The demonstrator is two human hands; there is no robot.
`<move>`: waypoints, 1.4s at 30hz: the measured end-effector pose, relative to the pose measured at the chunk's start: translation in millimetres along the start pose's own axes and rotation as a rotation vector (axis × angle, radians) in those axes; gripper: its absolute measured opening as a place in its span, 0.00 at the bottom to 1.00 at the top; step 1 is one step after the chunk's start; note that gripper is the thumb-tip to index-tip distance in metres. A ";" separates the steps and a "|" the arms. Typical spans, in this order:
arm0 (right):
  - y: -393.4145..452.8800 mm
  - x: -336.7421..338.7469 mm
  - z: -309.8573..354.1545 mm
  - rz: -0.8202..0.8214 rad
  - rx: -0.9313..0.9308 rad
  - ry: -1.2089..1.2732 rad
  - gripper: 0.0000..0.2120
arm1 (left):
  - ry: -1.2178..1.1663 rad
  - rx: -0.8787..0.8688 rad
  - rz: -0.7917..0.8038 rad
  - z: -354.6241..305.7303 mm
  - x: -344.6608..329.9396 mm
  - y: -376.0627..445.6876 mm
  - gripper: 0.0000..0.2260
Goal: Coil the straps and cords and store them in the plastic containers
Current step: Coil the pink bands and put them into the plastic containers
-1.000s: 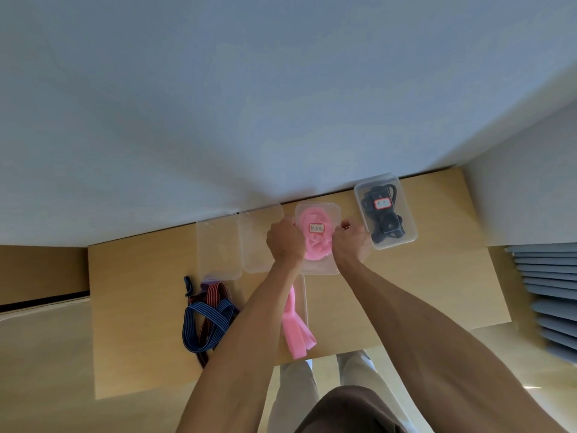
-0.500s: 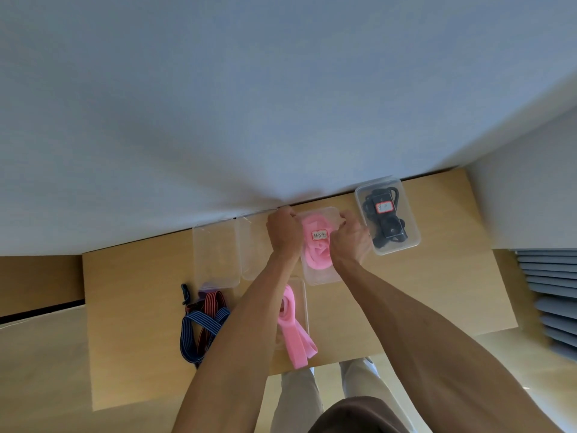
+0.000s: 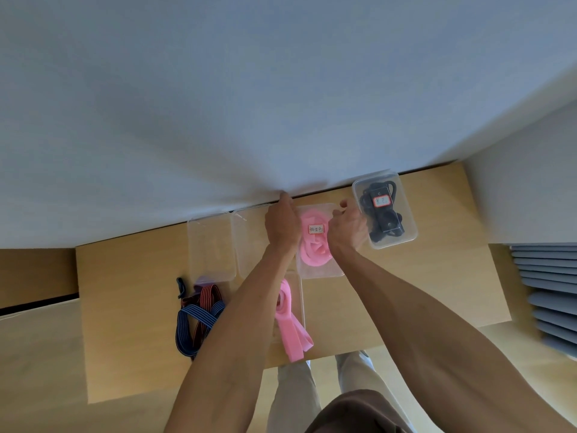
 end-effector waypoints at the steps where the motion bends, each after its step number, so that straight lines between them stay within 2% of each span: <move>1: -1.9 -1.1 -0.6 -0.002 -0.006 0.003 0.05 | 0.008 -0.010 -0.014 -0.4 -0.6 -2.8 0.06; 4: -9.2 1.5 -4.8 0.026 -0.008 0.000 0.05 | 0.014 -0.025 0.003 -1.9 1.4 -16.2 0.09; 8: -25.5 18.8 -17.3 0.085 0.064 -0.019 0.16 | 0.035 -0.019 0.051 0.6 3.9 -44.8 0.16; 10: -35.3 25.4 -31.1 0.121 0.022 -0.040 0.19 | 0.047 0.020 0.103 5.3 1.6 -61.5 0.17; 13: -47.5 28.3 -51.1 0.225 -0.068 -0.078 0.16 | 0.050 0.075 0.191 13.2 -6.3 -86.6 0.19; 15: -53.5 27.1 -60.5 0.277 -0.089 -0.092 0.12 | 0.069 0.055 0.182 15.9 -9.8 -97.5 0.24; 18: -58.9 24.1 -70.8 0.275 -0.091 -0.064 0.12 | 0.085 0.012 0.156 21.5 -16.0 -105.2 0.29; 22: -59.7 20.4 -79.4 0.241 -0.107 0.052 0.07 | 0.080 0.007 0.195 32.5 -20.8 -113.1 0.38; 25: -62.1 19.9 -78.5 0.226 -0.100 0.041 0.08 | 0.065 0.007 0.206 32.7 -20.1 -114.3 0.37; 29: -67.9 23.4 -73.3 0.213 -0.023 -0.010 0.15 | 0.053 0.020 0.227 31.3 -17.8 -117.7 0.36; 33: -68.6 31.4 -71.6 0.206 0.050 -0.075 0.16 | 0.144 -0.034 0.248 28.6 -20.2 -124.7 0.34; 36: -62.2 43.0 -56.7 0.132 0.146 -0.107 0.16 | 0.341 -0.155 0.138 12.4 -11.7 -122.2 0.26; 37: -58.7 47.5 -50.8 0.102 0.188 -0.102 0.16 | 0.386 -0.221 0.095 4.6 -10.2 -121.7 0.26; 40: -43.7 57.4 -38.0 0.081 0.272 -0.151 0.14 | 0.453 -0.374 0.123 -10.9 -17.7 -119.0 0.36; 42: -30.7 58.1 -37.2 0.139 0.275 -0.225 0.12 | 0.471 -0.353 0.212 -11.5 -27.8 -112.7 0.41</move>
Point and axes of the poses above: each hand's wrist, its own y-axis towards the middle knuckle, its own x-axis out of the back of the hand, z = x × y, the point moved 5 cm from there along y, towards the middle knuckle, and after that the axes turned 6 degrees about y, right-handed, at the moved point
